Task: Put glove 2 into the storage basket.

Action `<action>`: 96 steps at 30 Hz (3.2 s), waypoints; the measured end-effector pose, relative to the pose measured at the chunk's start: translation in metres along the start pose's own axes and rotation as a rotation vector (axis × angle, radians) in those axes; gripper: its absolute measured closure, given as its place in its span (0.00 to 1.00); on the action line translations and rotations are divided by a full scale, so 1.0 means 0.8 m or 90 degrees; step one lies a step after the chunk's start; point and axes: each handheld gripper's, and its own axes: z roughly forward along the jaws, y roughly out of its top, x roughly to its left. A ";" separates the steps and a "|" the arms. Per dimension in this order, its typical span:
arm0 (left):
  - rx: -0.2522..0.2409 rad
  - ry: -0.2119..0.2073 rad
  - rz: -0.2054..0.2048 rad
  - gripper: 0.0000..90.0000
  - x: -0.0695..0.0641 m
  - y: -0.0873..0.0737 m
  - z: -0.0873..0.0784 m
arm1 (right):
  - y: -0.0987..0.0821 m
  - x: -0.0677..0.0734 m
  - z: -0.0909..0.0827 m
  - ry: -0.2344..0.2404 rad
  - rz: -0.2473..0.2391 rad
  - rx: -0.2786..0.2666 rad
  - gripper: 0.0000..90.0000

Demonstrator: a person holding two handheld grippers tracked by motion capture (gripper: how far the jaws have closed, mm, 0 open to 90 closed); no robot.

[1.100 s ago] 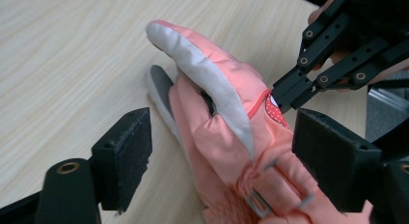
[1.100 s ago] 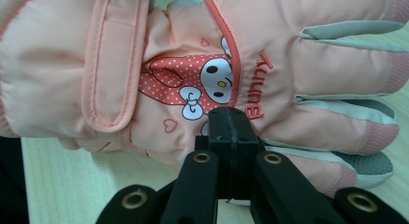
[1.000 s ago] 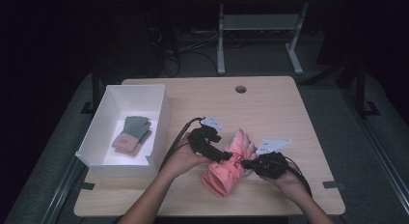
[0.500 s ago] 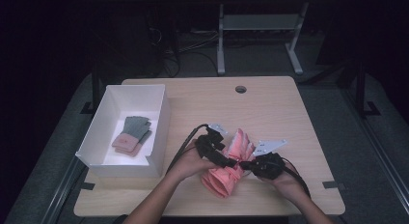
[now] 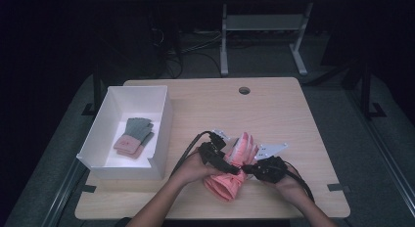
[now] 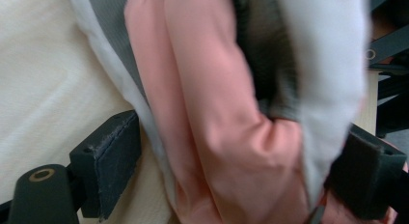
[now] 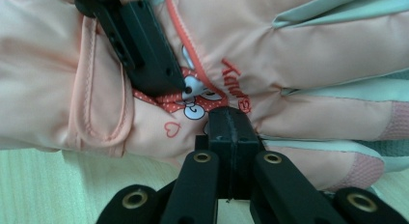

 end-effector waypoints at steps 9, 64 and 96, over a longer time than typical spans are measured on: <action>0.016 -0.030 -0.010 0.22 -0.002 0.003 0.007 | -0.001 -0.001 0.002 -0.002 -0.014 0.000 1.00; -0.094 -0.006 -0.047 0.65 -0.020 0.043 -0.157 | -0.056 -0.039 -0.082 -0.111 0.136 -0.068 0.16; -0.191 0.155 -0.117 0.65 0.020 -0.011 -0.370 | -0.061 -0.048 -0.079 -0.113 0.143 -0.058 0.16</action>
